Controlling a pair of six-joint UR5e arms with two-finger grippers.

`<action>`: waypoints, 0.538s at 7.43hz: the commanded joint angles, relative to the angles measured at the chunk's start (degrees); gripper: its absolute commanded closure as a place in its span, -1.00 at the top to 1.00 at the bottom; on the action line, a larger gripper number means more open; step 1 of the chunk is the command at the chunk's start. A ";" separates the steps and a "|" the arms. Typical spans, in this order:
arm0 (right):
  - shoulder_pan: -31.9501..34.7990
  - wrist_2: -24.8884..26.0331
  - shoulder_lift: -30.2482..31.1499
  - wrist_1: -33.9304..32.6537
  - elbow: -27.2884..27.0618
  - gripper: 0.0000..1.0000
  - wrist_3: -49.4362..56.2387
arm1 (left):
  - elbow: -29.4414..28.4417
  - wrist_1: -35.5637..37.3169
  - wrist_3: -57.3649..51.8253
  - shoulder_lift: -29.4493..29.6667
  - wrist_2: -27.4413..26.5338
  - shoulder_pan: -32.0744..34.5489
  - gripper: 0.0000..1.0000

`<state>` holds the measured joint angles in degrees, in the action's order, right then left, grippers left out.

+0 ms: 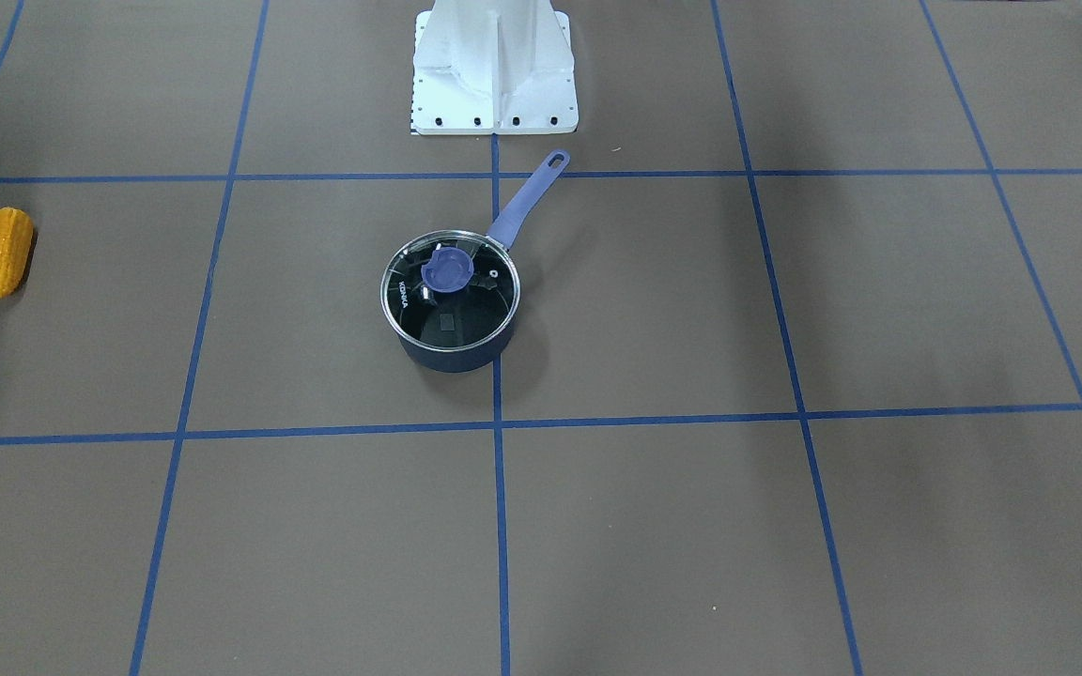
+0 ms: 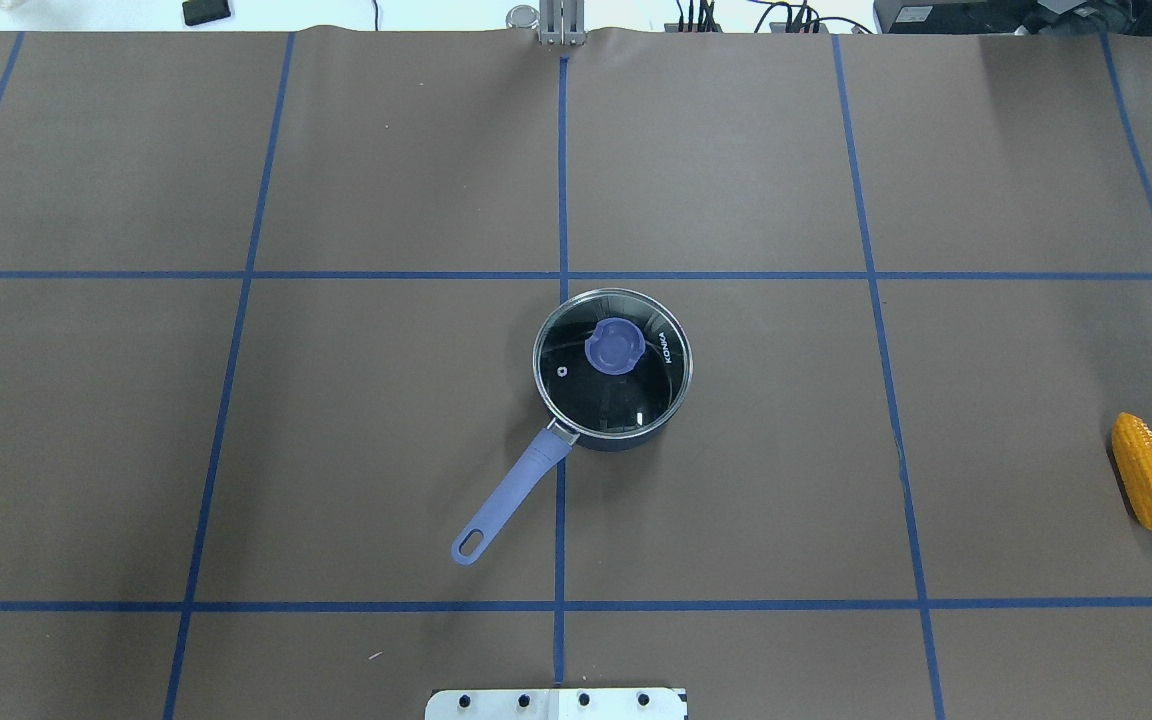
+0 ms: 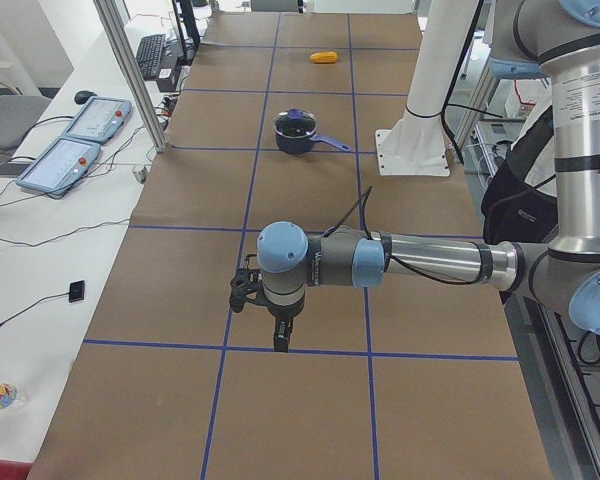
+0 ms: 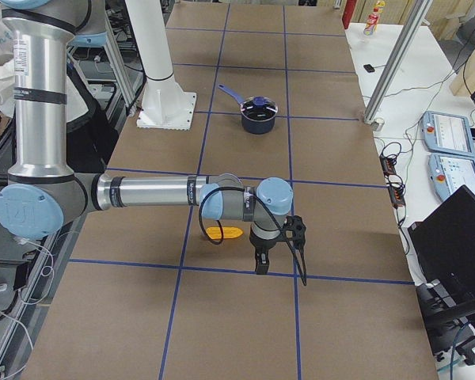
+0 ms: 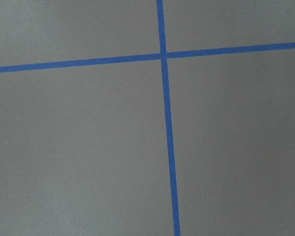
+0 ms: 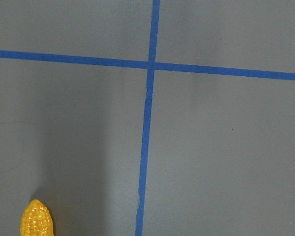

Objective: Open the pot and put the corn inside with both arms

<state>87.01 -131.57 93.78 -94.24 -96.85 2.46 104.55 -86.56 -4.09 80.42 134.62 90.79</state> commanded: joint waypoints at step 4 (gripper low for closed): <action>-0.09 -0.44 -0.18 -0.07 -1.31 1.00 0.26 | 0.74 -0.01 0.22 -0.09 0.03 -0.18 0.98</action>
<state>86.93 -131.79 93.64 -94.24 -97.45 2.52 104.92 -86.56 -3.91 80.30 134.61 90.67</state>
